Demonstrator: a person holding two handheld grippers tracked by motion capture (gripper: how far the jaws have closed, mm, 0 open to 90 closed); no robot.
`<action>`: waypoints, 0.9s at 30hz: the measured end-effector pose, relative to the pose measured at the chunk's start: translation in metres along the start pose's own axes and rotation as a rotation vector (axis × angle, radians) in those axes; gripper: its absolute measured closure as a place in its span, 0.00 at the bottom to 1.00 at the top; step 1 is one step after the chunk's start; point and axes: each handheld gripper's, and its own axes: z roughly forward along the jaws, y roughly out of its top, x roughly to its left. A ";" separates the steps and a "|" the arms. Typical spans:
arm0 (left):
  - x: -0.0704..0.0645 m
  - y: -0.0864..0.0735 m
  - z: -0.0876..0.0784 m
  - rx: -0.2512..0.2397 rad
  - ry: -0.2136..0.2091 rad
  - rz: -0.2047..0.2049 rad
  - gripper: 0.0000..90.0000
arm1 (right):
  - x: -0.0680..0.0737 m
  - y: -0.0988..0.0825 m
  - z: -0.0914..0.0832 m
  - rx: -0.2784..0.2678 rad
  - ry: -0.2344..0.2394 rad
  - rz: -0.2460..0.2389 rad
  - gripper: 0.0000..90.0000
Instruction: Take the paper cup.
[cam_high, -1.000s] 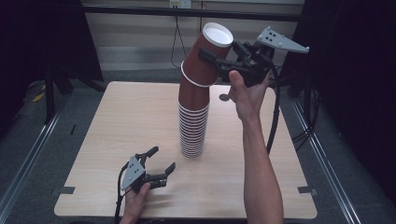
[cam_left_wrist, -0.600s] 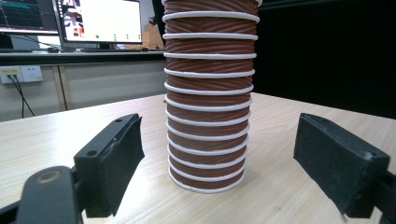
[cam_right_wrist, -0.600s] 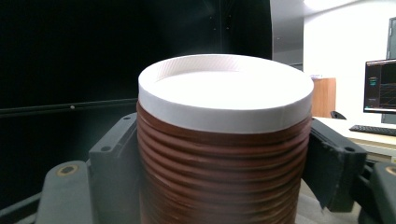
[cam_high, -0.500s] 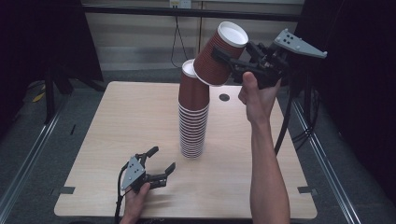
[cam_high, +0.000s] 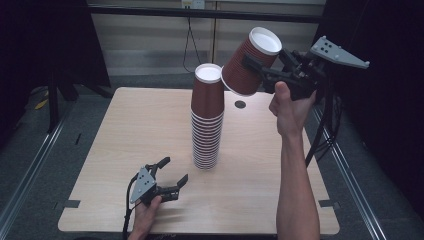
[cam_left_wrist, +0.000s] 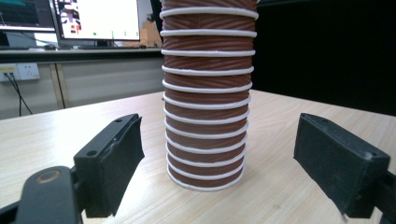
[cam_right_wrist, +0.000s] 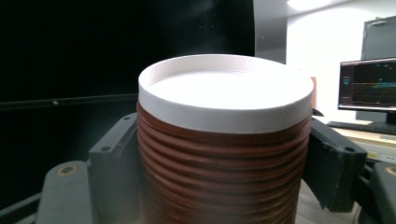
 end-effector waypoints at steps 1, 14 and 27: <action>-0.003 0.000 0.002 0.008 0.000 -0.021 0.17 | 0.000 0.000 -0.001 0.002 -0.007 -0.002 0.25; -0.001 0.002 0.006 0.043 -0.038 -0.012 0.17 | -0.001 -0.017 -0.015 0.030 -0.030 -0.001 0.25; 0.003 0.022 0.010 0.034 -0.124 -0.034 0.20 | -0.009 -0.055 -0.033 0.071 -0.063 0.031 0.25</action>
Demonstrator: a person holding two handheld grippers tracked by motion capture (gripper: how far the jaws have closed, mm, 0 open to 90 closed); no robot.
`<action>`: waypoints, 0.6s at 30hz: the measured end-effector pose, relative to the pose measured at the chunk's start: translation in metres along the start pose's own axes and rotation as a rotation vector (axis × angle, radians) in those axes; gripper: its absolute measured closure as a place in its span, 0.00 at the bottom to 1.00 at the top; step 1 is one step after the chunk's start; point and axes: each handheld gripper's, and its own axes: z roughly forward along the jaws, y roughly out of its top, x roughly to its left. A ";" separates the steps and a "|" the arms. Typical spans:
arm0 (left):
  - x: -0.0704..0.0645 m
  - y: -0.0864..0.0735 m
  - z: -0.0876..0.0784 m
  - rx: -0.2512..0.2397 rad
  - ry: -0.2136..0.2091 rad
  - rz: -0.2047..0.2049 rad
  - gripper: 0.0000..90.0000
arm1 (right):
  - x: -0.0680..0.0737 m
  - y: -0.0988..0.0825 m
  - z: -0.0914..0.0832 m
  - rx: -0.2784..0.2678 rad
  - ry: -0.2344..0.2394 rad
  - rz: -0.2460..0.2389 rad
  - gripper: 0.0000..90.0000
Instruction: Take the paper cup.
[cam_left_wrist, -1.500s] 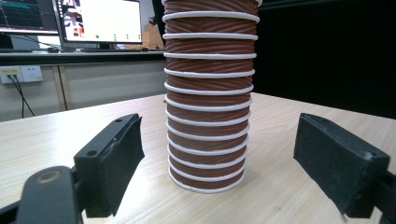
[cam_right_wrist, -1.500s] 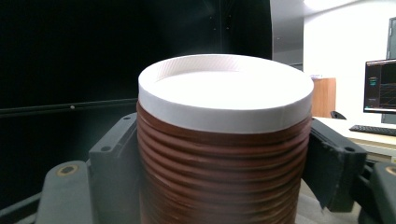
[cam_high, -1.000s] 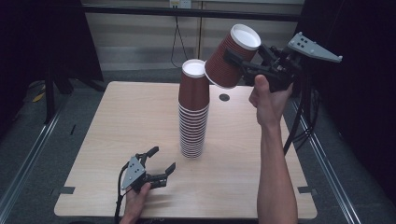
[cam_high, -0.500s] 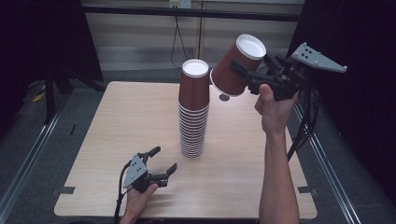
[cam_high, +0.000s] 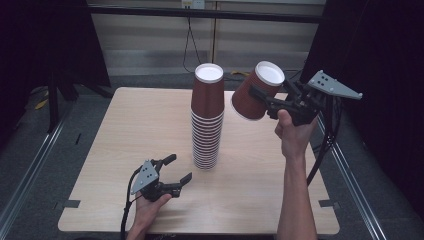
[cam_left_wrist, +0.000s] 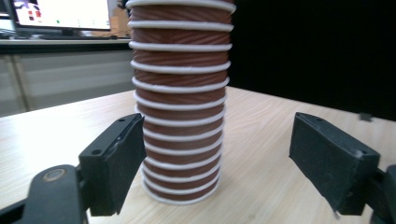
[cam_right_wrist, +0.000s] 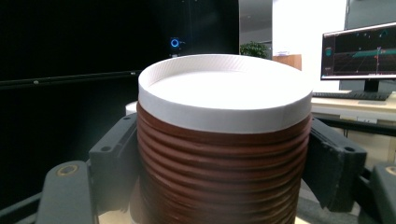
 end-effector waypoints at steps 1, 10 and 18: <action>0.000 0.001 0.000 -0.001 -0.008 -0.001 0.20 | -0.001 -0.003 -0.001 0.002 0.002 0.007 0.25; -0.001 0.009 0.005 0.030 -0.022 -0.006 0.20 | 0.000 -0.030 -0.002 0.040 0.015 0.025 0.25; -0.003 0.021 0.009 0.017 -0.060 0.025 0.20 | 0.005 -0.048 -0.008 0.079 0.020 0.021 0.25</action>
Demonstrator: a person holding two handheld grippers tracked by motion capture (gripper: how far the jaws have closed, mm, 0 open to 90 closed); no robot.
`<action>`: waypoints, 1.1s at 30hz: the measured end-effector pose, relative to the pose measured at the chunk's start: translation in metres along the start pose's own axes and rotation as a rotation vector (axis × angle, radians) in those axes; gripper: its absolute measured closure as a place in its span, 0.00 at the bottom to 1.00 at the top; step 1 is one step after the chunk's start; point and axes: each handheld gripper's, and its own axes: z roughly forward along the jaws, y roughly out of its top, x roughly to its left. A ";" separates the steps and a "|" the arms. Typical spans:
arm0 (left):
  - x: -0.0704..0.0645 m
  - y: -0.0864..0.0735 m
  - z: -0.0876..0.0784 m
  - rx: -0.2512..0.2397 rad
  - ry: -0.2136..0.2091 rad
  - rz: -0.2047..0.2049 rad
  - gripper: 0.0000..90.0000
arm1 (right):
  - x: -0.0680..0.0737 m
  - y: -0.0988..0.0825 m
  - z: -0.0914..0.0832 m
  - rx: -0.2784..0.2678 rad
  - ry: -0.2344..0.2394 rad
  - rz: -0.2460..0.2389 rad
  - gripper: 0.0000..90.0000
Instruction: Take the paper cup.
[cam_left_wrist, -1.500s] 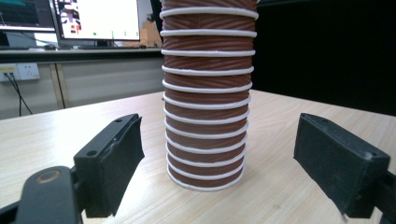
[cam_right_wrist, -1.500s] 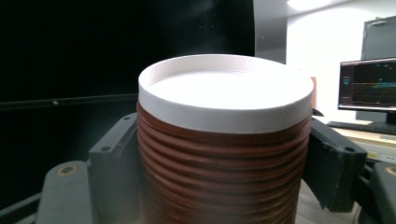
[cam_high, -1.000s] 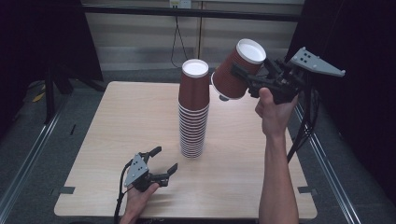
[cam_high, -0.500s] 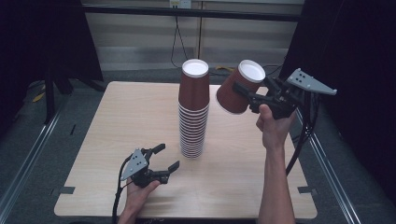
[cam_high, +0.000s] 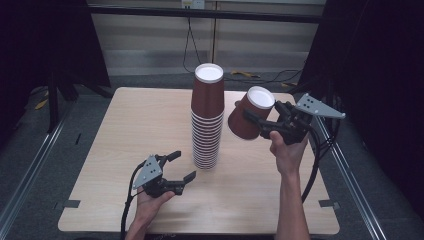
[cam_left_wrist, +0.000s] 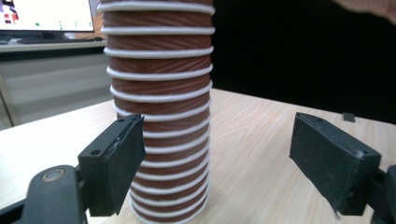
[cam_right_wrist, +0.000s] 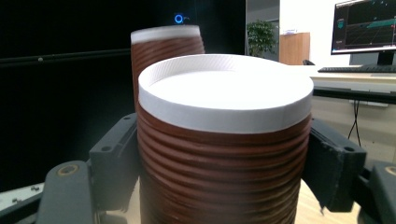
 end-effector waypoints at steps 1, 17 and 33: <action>-0.001 0.000 0.000 -0.005 -0.004 -0.023 0.20 | 0.000 -0.003 0.000 0.004 0.002 0.005 0.25; -0.006 0.005 0.006 0.038 -0.064 0.001 0.18 | 0.015 -0.055 -0.004 0.039 0.030 0.052 0.25; -0.012 0.012 0.014 0.053 -0.144 0.009 0.17 | 0.027 -0.104 0.001 0.066 0.058 0.107 0.26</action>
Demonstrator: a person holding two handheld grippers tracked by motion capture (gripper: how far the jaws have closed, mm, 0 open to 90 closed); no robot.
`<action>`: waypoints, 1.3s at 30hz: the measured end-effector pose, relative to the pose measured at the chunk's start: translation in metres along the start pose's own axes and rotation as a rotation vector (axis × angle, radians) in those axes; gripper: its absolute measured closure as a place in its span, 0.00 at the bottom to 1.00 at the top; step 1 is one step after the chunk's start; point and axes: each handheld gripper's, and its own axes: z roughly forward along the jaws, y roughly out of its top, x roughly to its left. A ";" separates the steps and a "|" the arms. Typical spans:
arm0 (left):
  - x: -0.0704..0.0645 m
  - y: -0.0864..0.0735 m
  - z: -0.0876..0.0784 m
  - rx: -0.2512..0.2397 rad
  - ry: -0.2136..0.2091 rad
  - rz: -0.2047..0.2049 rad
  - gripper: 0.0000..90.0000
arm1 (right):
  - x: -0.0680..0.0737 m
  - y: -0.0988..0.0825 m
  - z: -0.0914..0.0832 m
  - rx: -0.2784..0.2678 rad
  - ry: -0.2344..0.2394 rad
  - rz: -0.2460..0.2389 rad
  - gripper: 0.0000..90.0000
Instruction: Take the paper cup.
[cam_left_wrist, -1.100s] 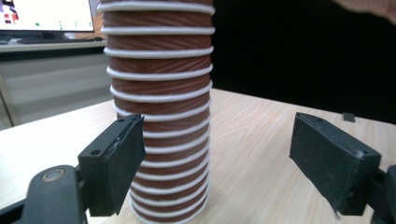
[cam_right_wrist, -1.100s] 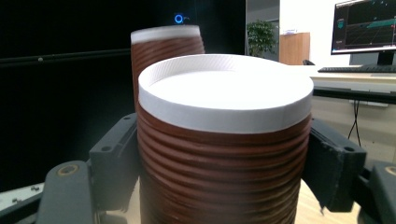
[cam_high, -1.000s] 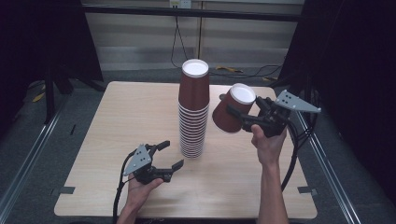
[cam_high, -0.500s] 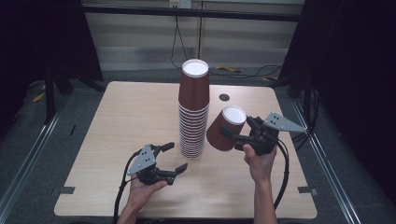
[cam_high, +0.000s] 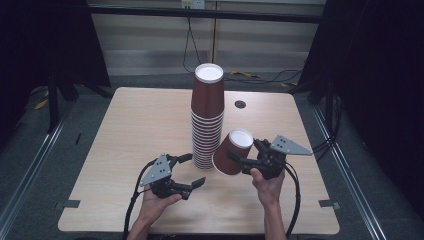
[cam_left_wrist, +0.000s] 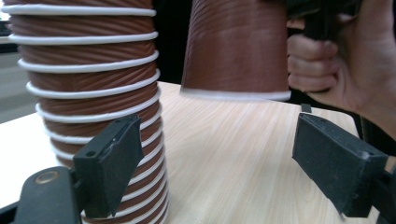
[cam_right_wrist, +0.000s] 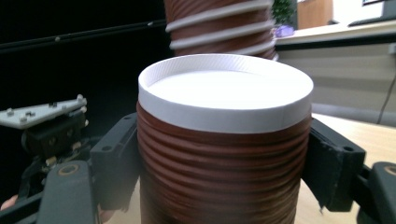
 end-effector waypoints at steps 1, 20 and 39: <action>-0.001 0.001 0.001 0.000 -0.005 0.008 0.17 | 0.001 -0.003 0.001 0.007 0.005 0.002 0.26; -0.014 -0.007 0.019 0.007 -0.087 0.012 0.17 | 0.014 -0.032 0.017 0.046 0.148 0.031 0.26; -0.013 -0.009 0.035 0.026 -0.108 -0.015 0.06 | 0.023 -0.037 0.026 0.048 0.190 0.039 0.26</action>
